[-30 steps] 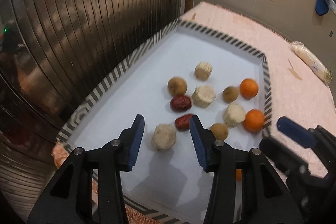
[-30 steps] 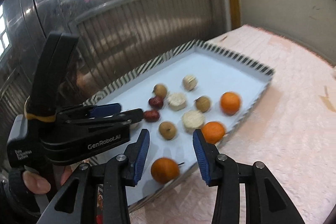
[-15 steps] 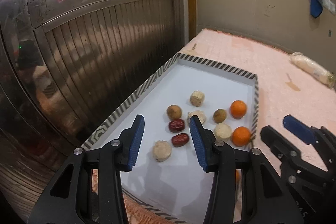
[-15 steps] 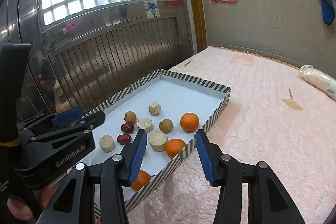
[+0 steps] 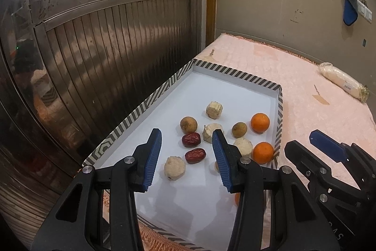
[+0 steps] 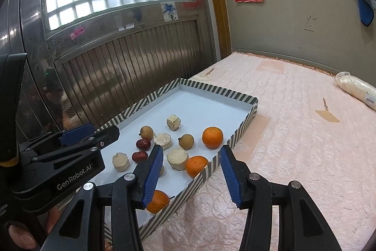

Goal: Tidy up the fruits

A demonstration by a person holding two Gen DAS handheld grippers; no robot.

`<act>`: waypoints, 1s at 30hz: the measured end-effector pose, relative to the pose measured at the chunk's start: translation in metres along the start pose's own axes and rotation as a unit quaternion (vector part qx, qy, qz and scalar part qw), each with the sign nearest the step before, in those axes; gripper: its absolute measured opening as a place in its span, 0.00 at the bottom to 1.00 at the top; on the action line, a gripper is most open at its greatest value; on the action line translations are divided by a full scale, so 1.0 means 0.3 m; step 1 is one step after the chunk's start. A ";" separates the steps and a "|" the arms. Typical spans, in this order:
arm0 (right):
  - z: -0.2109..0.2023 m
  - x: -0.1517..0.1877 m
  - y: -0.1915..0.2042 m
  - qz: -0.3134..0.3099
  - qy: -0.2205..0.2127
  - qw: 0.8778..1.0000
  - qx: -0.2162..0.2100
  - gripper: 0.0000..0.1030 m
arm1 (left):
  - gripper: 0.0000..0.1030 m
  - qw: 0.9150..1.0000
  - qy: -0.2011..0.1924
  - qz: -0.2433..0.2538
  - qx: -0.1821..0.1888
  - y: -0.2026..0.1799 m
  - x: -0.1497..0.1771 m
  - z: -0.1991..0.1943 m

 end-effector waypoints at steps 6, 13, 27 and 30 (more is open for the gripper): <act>0.006 0.004 0.001 0.001 0.004 1.000 -0.001 0.47 | 0.43 1.000 0.007 -0.004 0.004 0.002 0.004 0.009; 0.012 0.008 -0.001 0.002 0.007 1.000 -0.002 0.47 | 0.43 1.000 0.008 0.002 0.001 -0.004 0.007 0.011; 0.028 0.022 0.009 0.002 0.015 1.000 -0.005 0.47 | 0.43 1.000 0.012 0.003 0.002 -0.010 0.013 0.015; 0.029 0.024 0.009 0.003 0.016 1.000 -0.004 0.47 | 0.43 1.000 0.013 0.002 0.003 -0.009 0.012 0.018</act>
Point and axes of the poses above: each gripper's, at about its wrist camera, not at the fingertips, and z roughly the way its jaws point, y to its left, x to its underside, the point moved 10 cm from there along z, roughly the way its jaws point, and after that the axes turned 4 degrees about -z, right-handed, at the moved point
